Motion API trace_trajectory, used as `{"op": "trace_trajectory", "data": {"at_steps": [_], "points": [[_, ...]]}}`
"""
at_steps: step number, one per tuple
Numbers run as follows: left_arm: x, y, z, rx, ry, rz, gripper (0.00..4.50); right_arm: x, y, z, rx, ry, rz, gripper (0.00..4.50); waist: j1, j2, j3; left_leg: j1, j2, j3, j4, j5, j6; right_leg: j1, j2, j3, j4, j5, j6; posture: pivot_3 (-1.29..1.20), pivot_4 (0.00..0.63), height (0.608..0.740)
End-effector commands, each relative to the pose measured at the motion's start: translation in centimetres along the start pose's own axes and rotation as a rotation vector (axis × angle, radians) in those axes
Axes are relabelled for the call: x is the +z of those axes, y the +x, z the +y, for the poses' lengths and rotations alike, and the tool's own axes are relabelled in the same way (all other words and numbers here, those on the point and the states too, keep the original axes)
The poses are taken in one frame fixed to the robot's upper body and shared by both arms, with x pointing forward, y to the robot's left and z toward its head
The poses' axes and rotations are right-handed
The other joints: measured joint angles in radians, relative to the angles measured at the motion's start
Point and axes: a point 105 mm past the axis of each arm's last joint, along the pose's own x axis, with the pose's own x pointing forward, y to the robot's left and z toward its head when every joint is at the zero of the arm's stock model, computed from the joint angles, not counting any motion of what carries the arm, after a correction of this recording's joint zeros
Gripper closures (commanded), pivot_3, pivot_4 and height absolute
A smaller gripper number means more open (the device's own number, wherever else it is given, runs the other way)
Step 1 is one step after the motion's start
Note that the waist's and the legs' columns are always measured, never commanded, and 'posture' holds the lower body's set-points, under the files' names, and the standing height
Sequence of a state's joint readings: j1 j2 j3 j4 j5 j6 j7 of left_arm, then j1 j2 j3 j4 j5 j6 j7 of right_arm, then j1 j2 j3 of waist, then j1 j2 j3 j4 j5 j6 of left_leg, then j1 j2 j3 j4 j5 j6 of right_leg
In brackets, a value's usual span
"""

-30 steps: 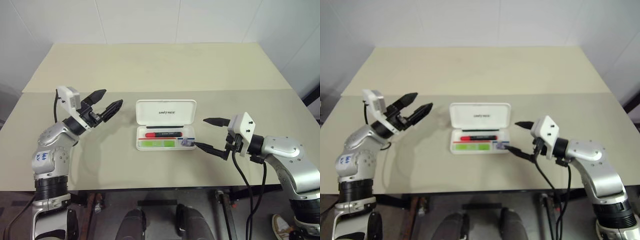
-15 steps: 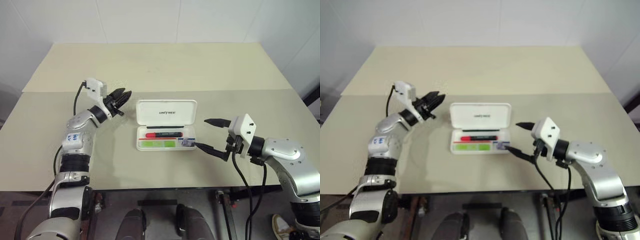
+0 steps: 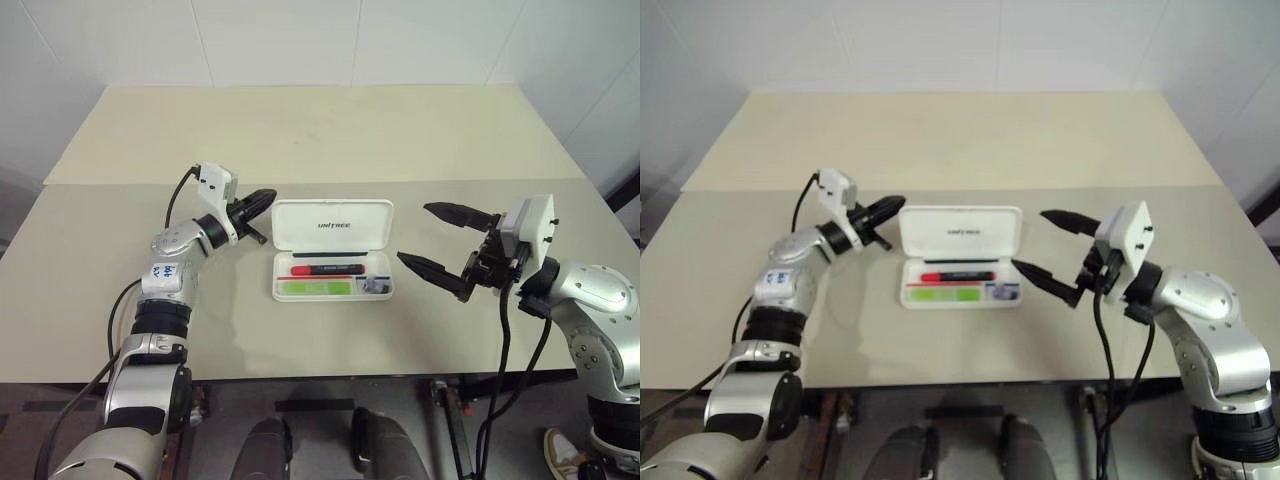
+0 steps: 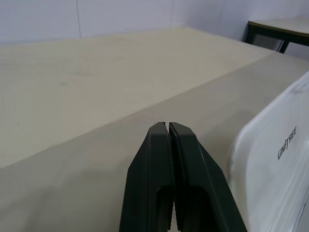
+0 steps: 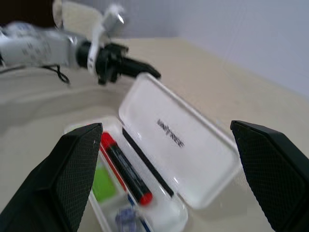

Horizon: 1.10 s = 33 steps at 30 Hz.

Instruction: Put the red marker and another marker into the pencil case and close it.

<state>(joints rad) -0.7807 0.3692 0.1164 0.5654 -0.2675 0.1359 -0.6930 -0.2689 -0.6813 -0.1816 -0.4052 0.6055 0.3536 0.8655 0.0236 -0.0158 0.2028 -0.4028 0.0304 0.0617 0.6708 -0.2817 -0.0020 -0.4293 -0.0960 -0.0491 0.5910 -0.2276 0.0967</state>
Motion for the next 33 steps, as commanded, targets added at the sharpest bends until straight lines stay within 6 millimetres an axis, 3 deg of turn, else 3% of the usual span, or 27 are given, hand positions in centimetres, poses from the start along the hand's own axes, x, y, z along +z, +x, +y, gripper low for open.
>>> {"op": "trace_trajectory", "data": {"at_steps": [1,6,11,18,33], "points": [[1.6,0.4,-0.2,-0.034,0.048,-0.029,4.48,1.6,-0.2,0.3,0.018,-0.035,-0.043,0.0,0.0,0.0,0.0,0.0,0.0,0.0,0.0,0.0,0.0,0.0,0.0,0.0,0.0,0.0,0.0,0.0,0.15,0.74],[1.1,0.7,-2.6,-0.206,0.127,0.009,4.48,1.7,-0.1,0.6,0.041,-0.036,-0.05,0.0,0.001,0.0,0.0,0.0,0.0,0.0,0.0,0.0,0.0,0.0,0.0,0.0,0.0,0.0,0.0,0.0,0.15,0.74],[0.8,-0.5,-6.6,-0.504,0.262,0.03,4.48,1.3,-0.4,1.0,0.072,-0.022,-0.039,0.0,0.0,0.0,0.0,0.0,0.0,0.0,-0.001,0.0,0.0,0.0,0.0,0.0,0.0,0.0,0.0,0.0,0.15,0.74],[-0.1,-1.8,-8.7,-0.69,0.321,0.1,4.48,1.2,-0.4,1.1,0.063,-0.015,-0.041,0.0,0.0,0.0,0.0,0.0,0.0,0.0,-0.002,0.0,0.0,0.0,0.0,0.0,-0.001,0.0,0.0,0.0,0.15,0.74],[-6.4,-1.3,-11.6,-0.722,0.32,0.376,4.48,1.3,-0.2,1.3,0.031,-0.018,-0.036,0.0,0.002,0.0,-0.001,0.002,0.0,0.0,-0.001,0.0,0.0,0.001,0.0,0.0,0.0,0.0,-0.001,0.0,0.15,0.74]]}}
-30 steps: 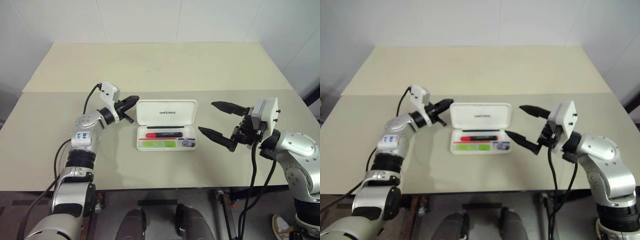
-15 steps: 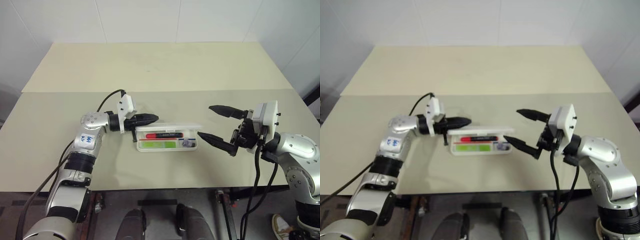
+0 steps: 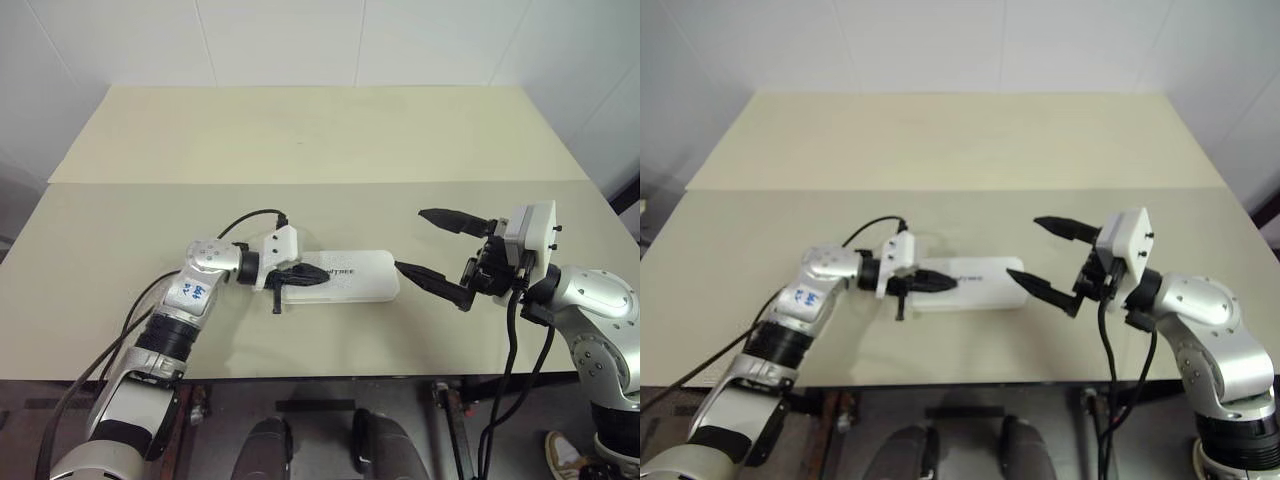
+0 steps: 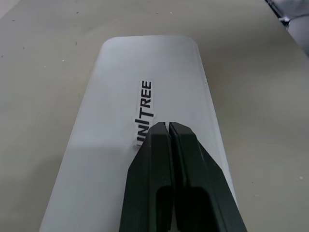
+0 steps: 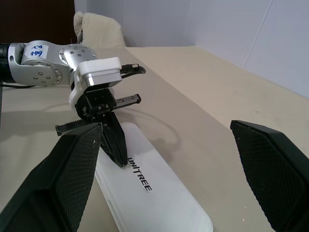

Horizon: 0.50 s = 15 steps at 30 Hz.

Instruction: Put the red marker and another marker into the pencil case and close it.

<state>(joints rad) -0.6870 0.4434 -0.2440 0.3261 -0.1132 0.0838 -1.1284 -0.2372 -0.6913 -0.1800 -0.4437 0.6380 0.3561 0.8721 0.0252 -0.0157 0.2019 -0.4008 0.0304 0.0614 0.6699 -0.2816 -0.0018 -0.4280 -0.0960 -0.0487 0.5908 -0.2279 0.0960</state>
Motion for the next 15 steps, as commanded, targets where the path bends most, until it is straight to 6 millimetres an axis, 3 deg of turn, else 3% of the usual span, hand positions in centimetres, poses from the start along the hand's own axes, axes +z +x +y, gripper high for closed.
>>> {"op": "trace_trajectory", "data": {"at_steps": [1,7,15], "points": [[-1.8,1.5,-1.1,-0.035,-0.035,0.08,4.48,1.1,-0.1,0.4,-0.009,-0.029,-0.026,0.0,0.0,0.0,-0.001,0.0,0.0,0.0,0.0,0.0,0.0,0.0,0.0,0.0,0.0,0.0,0.0,0.0,0.15,0.74],[-1.1,2.1,-1.4,-0.048,-0.064,0.051,4.48,1.0,-0.1,0.5,-0.025,-0.02,-0.022,0.0,-0.001,-0.001,-0.003,0.001,0.0,0.0,0.001,0.0,0.0,0.001,0.0,0.0,0.0,0.0,0.0,0.0,0.15,0.74],[-0.3,0.5,-0.7,0.011,-0.142,-0.014,4.48,0.7,0.1,0.3,-0.019,-0.017,-0.017,0.0,-0.004,-0.001,-0.003,0.001,0.0,0.0,0.001,0.0,0.0,0.001,0.0,0.0,0.0,0.0,-0.001,0.0,0.15,0.74]]}}
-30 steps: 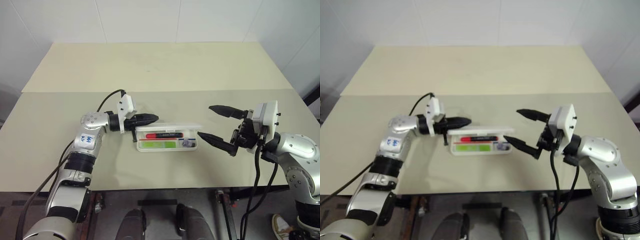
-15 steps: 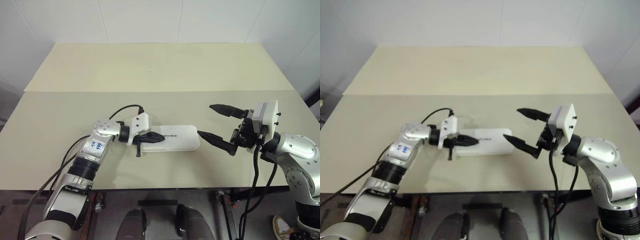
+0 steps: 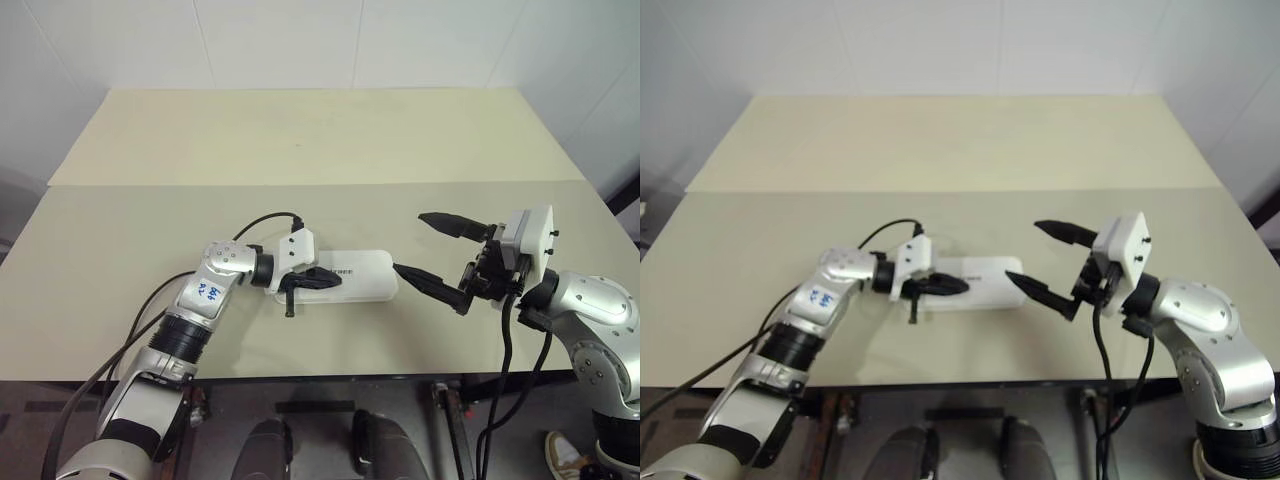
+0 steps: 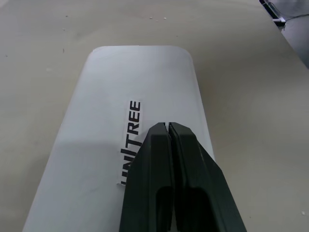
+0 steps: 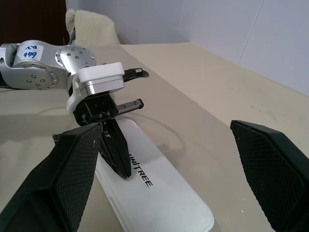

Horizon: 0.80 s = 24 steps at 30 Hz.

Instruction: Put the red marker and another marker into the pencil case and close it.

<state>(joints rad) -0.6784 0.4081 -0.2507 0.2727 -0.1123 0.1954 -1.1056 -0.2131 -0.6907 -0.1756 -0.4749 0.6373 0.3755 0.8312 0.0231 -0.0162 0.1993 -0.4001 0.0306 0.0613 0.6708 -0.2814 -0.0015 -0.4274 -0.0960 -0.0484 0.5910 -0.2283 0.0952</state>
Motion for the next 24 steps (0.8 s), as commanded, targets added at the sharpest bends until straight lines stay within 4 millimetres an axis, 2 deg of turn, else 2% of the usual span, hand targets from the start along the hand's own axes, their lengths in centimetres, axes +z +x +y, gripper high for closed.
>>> {"op": "trace_trajectory", "data": {"at_steps": [1,4,11,13,16,17,18,20,24], "points": [[0.0,-1.0,0.3,0.055,-0.104,-0.058,4.48,0.9,0.2,0.0,0.009,-0.031,-0.034,0.0,-0.004,0.0,0.0,0.0,0.0,0.0,0.0,0.0,0.0,0.0,0.0,0.0,0.0,0.0,0.0,0.0,0.15,0.74],[1.9,-2.8,1.3,0.106,-0.156,-0.185,4.48,0.9,0.5,-0.3,0.023,-0.034,-0.034,0.0,-0.005,0.0,0.0,0.0,0.0,0.0,0.0,0.0,0.0,-0.001,0.0,0.0,0.001,0.0,0.0,0.0,0.15,0.74],[4.5,-6.7,2.2,0.183,-0.139,-0.331,4.48,0.8,0.8,-0.7,0.052,-0.036,-0.033,0.0,-0.002,0.0,0.0,-0.001,0.0,0.0,-0.001,0.0,0.0,-0.002,0.0,0.0,0.0,0.0,0.0,0.0,0.15,0.74],[4.7,-8.0,2.0,0.202,-0.11,-0.346,4.48,0.7,0.8,-0.8,0.059,-0.036,-0.032,0.0,-0.002,0.0,0.0,-0.001,0.0,0.0,-0.002,0.0,0.0,-0.002,0.0,0.0,0.0,0.0,0.0,0.0,0.15,0.74],[4.7,-9.7,0.7,0.182,-0.092,-0.365,4.48,0.3,0.6,-1.0,0.074,-0.05,-0.01,0.0,-0.007,0.0,0.0,-0.001,0.0,0.0,-0.003,0.0,0.0,-0.002,0.0,0.0,0.0,0.0,0.0,0.0,0.15,0.74],[4.4,-10.3,0.2,0.182,-0.104,-0.356,4.29,0.3,0.5,-1.2,0.071,-0.055,-0.013,0.0,-0.007,0.0,0.0,-0.001,0.0,0.0,-0.004,0.0,0.0,-0.002,0.0,0.0,0.0,0.0,0.0,0.0,0.15,0.74],[4.4,-10.9,-1.0,0.132,-0.141,-0.363,4.08,0.3,0.3,-1.4,0.069,-0.048,-0.018,0.0,-0.009,0.0,0.0,-0.001,0.0,0.0,-0.004,0.0,0.0,-0.002,0.0,0.0,0.0,0.0,0.0,0.0,0.15,0.74],[4.0,-12.0,-1.7,0.165,-0.136,-0.354,3.57,0.3,-0.2,-1.8,0.074,-0.036,-0.024,0.0,-0.014,0.0,0.0,-0.001,0.001,0.0,-0.004,0.0,0.0,-0.002,0.0,0.0,0.0,0.0,0.0,0.0,0.15,0.74],[3.6,-13.1,-2.1,0.235,-0.116,-0.315,2.17,-0.2,-1.0,-2.7,0.061,-0.051,-0.016,0.0,-0.005,0.0,0.0,-0.001,0.0,0.0,-0.004,0.0,0.0,-0.002,0.0,0.0,-0.001,0.0,-0.001,0.0,0.15,0.74]]}}
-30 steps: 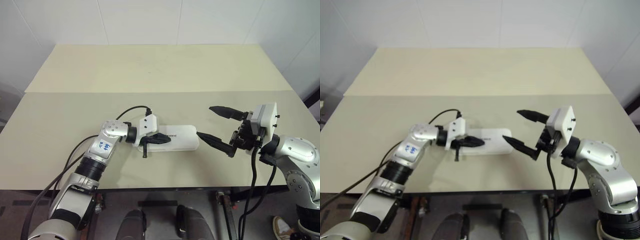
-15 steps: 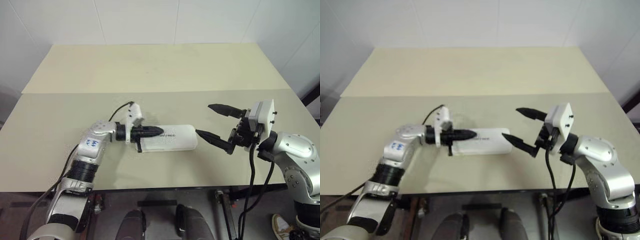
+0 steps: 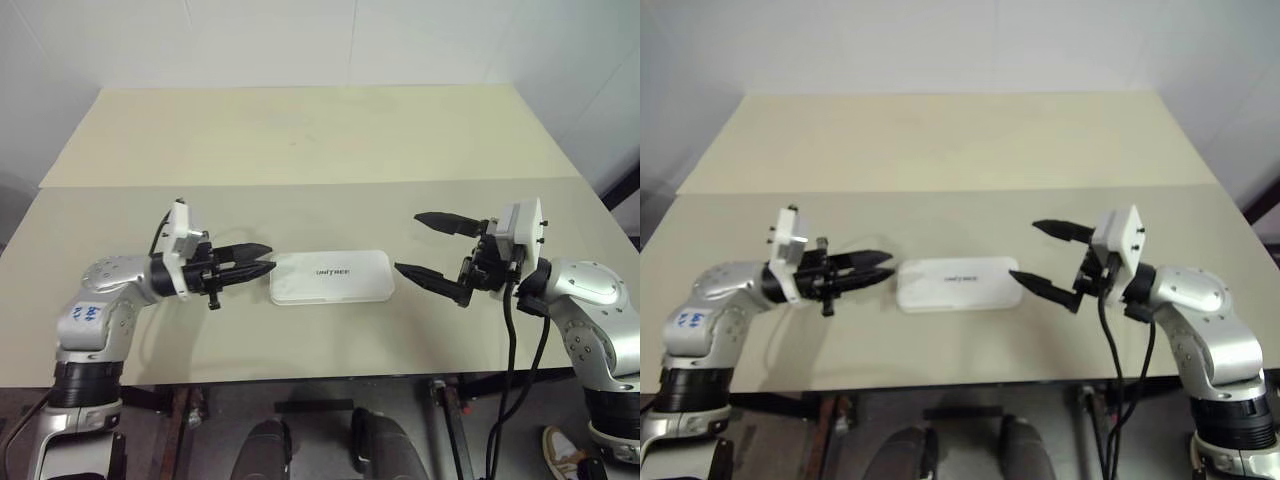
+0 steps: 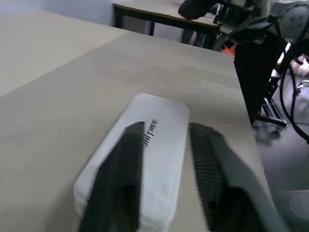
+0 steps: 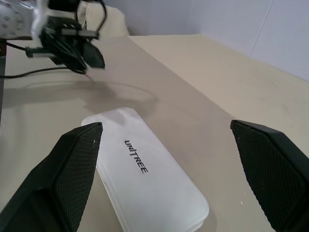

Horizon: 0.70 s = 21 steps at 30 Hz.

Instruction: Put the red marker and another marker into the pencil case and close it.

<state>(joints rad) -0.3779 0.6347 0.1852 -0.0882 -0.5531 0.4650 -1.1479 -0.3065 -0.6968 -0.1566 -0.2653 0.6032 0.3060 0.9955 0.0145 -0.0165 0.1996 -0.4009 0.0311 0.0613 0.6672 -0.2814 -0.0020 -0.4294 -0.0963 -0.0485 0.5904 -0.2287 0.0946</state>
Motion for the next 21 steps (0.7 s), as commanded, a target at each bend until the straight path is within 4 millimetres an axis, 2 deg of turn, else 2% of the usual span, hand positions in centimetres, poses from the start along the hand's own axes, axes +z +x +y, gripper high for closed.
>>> {"op": "trace_trajectory", "data": {"at_steps": [1,6,14,21], "points": [[1.7,-0.6,-0.3,0.04,0.101,-0.025,1.82,1.0,-1.1,-0.8,-0.007,-0.071,-0.023,0.0,0.007,0.0,0.0,0.0,0.0,0.0,0.0,0.0,0.0,0.0,0.0,0.0,0.0,0.0,0.0,0.0,0.15,0.74],[2.2,-1.5,0.2,0.121,0.139,-0.057,0.11,0.5,-2.0,-1.1,-0.002,-0.101,0.009,0.0,0.007,0.0,0.0,0.0,0.0,0.0,0.0,0.0,0.0,0.0,0.0,0.0,0.0,0.0,0.0,0.0,0.15,0.74],[2.2,-0.4,0.6,0.156,0.187,-0.092,0.02,-0.9,-4.4,-0.9,-0.016,-0.096,0.07,0.0,0.01,0.0,0.0,0.0,0.0,0.001,0.0,0.0,0.0,0.0,0.0,0.0,0.0,0.0,0.0,0.0,0.15,0.74],[1.6,-1.0,0.8,0.151,0.207,-0.056,0.02,-1.6,-5.1,-1.0,-0.037,-0.087,0.082,0.0,0.001,0.0,0.0,0.003,0.0,0.001,0.0,0.0,-0.001,0.001,0.001,0.001,0.001,0.0,-0.001,0.0,0.15,0.74]]}}
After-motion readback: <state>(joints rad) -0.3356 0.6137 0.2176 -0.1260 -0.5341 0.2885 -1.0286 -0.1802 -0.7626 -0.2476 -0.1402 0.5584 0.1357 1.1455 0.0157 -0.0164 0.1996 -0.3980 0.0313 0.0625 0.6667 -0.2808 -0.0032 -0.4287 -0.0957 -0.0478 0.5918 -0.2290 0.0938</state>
